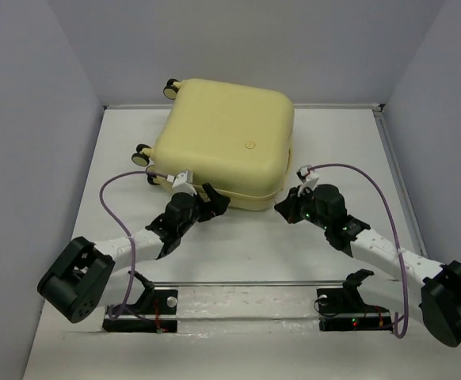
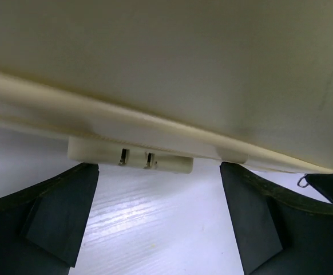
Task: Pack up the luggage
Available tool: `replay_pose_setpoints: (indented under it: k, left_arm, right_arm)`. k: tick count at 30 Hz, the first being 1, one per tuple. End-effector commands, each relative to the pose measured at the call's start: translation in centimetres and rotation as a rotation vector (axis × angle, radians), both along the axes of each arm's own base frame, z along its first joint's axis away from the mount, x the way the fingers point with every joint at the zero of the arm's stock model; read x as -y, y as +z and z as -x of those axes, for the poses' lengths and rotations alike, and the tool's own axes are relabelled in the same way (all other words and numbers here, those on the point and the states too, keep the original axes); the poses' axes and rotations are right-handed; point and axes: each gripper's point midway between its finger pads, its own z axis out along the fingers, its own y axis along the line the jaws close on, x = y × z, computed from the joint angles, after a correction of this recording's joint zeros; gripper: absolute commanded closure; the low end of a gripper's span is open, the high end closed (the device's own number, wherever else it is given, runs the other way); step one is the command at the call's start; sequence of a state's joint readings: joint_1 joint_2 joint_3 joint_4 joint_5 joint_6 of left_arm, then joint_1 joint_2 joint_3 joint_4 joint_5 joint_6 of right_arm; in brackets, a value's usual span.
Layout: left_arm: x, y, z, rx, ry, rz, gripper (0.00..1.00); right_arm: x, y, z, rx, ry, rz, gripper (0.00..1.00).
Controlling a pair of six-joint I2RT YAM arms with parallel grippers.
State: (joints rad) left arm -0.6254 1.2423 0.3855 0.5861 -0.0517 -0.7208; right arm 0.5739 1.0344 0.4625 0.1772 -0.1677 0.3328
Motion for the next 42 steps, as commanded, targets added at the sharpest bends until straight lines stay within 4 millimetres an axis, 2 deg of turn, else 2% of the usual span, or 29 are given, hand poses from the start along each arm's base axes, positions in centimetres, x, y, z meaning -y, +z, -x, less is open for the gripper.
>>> replay_pose_setpoints:
  k: [1,4,6,10,14,17,21,24,26,28,31,34,35,36,38,39,42]
  left_arm:
    - [-1.4,2.8,-1.0,0.088,0.187,0.203,0.01]
    - [-2.9,2.8,-0.9,0.077,0.286,0.279,0.01]
    - [-3.0,3.7,-0.9,0.091,0.304,0.332,0.01]
    - [-3.6,4.6,-0.7,0.114,0.325,0.370,0.01]
    - [-5.7,4.5,-0.6,0.117,0.413,0.356,0.01]
    - [-6.1,4.2,-1.1,0.099,0.420,0.334,0.01]
    - [-5.6,4.5,-2.4,0.082,0.412,0.312,0.02]
    - [-5.0,4.4,-3.0,0.066,0.391,0.296,0.13]
    - [-5.2,3.2,-2.6,0.036,0.399,0.286,0.24]
    - [-5.6,2.5,-2.4,0.021,0.422,0.292,0.28]
    - [-6.2,1.3,-2.3,-0.003,0.435,0.273,0.48]
    - [-6.4,0.0,-2.5,-0.043,0.438,0.263,0.52]
    - [-6.4,-0.3,-2.6,-0.052,0.435,0.267,0.52]
    - [-6.4,-0.5,-2.5,-0.057,0.432,0.267,0.47]
    - [-6.4,-0.4,-2.4,-0.049,0.421,0.272,0.34]
    - [-6.4,-0.3,-2.2,-0.044,0.414,0.273,0.24]
    - [-6.8,-0.2,-1.5,-0.036,0.412,0.269,0.23]
  right_arm:
    - [-2.0,0.9,1.7,-0.002,0.124,-0.079,0.93]
    - [-2.2,0.6,1.8,-0.006,0.132,-0.074,0.93]
    - [-2.4,0.5,2.0,-0.008,0.139,-0.071,0.93]
    - [-2.5,0.3,2.1,-0.012,0.136,-0.063,0.93]
    - [-2.4,0.3,2.2,-0.010,0.139,-0.062,0.93]
    - [-2.4,0.3,2.2,-0.011,0.140,-0.062,0.93]
    - [-2.4,0.5,2.3,-0.004,0.139,-0.066,0.93]
    - [-2.2,0.6,2.3,-0.002,0.134,-0.066,0.93]
    - [-2.1,0.6,2.4,-0.001,0.133,-0.067,0.93]
    - [-2.1,0.6,2.4,0.001,0.133,-0.067,0.93]
    - [-2.1,0.5,2.5,0.000,0.131,-0.066,0.93]
    - [-2.1,0.5,2.5,-0.001,0.131,-0.067,0.93]
    - [-2.0,0.5,2.5,0.000,0.130,-0.067,0.93]
    - [-2.0,0.6,2.5,0.000,0.130,-0.067,0.93]
    - [-1.9,0.6,2.5,0.002,0.126,-0.065,0.93]
    - [-1.9,0.5,2.5,0.002,0.125,-0.063,0.93]
    - [-1.9,0.4,2.5,-0.001,0.126,-0.058,0.93]
